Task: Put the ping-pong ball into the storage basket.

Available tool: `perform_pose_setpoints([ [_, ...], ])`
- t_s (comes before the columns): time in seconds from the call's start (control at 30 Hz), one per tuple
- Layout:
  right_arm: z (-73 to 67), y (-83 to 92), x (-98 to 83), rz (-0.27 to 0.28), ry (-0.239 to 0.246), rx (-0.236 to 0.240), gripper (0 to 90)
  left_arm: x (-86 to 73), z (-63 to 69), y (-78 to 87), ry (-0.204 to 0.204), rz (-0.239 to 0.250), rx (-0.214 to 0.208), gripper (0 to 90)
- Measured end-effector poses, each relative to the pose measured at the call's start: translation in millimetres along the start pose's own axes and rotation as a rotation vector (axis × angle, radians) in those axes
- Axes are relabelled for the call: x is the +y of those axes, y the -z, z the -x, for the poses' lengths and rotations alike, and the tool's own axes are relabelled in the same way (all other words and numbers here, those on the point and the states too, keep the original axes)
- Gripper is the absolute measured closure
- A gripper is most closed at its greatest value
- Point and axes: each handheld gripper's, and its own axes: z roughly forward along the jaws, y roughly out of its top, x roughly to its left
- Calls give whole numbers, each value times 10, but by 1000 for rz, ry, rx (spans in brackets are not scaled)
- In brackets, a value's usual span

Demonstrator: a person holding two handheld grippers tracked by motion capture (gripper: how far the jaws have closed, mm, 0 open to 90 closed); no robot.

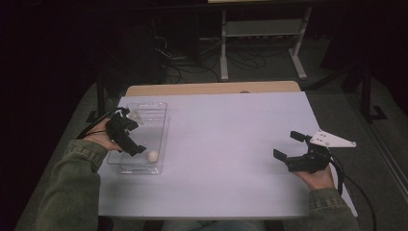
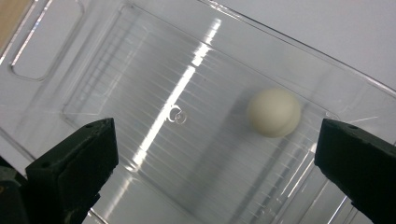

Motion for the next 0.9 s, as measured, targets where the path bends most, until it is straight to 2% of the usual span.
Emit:
perform_pose_setpoints([
  [0.23,1,0,-1,-1,1,0,0,-89,28,112,21,67,38,0],
  [0.4,-2,2,1,1,0,0,0,-181,19,176,61,124,53,0],
  [0.63,-3,-5,-1,0,0,-1,0,-254,56,186,83,164,59,0],
  [0.73,-3,-8,-3,-1,1,0,0,-283,81,204,100,196,50,0],
  [0.9,0,-5,-3,0,-2,1,0,-310,125,219,104,224,59,0],
])
